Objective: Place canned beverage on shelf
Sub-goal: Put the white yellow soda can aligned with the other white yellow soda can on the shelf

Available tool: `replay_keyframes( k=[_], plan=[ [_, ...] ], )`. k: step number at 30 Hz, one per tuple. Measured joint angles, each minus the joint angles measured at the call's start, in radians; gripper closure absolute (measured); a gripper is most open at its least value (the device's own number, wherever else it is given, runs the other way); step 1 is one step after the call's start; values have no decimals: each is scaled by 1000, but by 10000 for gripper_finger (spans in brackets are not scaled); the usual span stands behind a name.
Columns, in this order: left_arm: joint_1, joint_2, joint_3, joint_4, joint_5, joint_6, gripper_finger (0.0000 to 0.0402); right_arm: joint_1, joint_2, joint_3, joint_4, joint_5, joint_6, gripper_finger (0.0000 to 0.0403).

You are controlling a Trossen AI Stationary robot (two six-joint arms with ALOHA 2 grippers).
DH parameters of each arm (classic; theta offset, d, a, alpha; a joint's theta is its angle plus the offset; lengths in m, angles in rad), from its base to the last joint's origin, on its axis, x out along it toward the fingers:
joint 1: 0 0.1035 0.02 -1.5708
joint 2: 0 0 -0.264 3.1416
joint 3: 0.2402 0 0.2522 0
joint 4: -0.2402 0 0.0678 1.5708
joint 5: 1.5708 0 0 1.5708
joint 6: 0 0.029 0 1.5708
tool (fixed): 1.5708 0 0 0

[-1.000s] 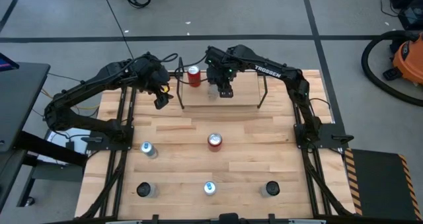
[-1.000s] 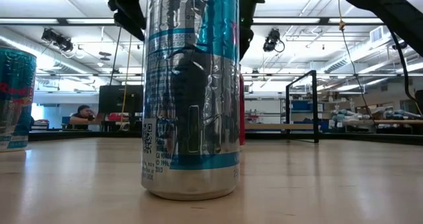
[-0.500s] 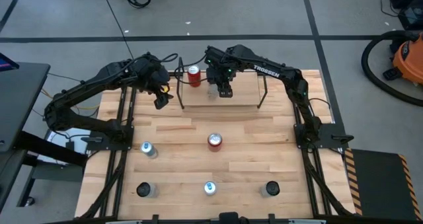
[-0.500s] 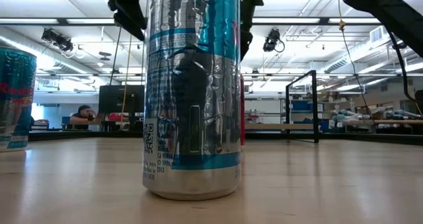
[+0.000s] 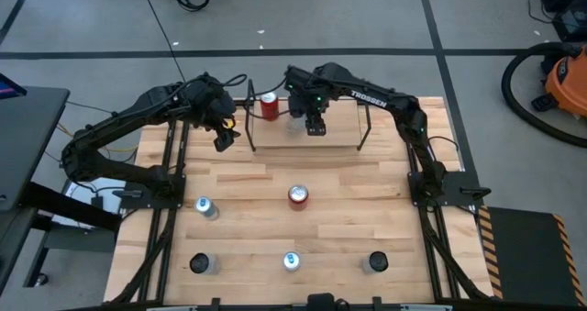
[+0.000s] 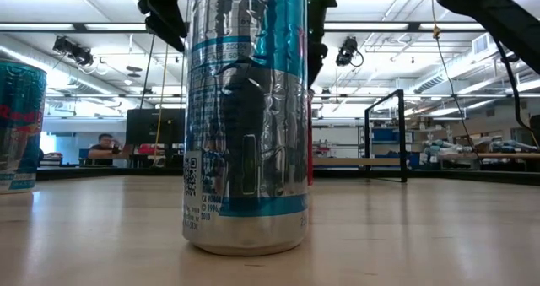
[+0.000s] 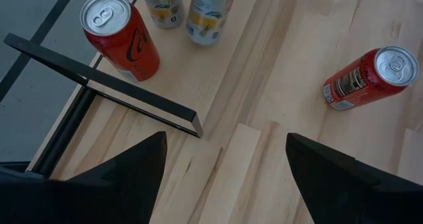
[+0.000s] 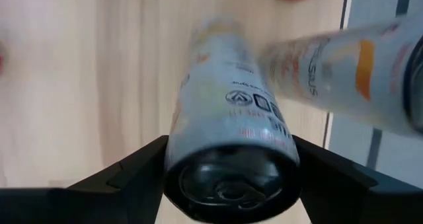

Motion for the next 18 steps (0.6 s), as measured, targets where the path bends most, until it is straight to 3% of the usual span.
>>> replay_keyframes(
  k=[18],
  plan=[
    [0,0,0,0,0,1,90,4,1,43,-49,9,0,112]
  ],
)
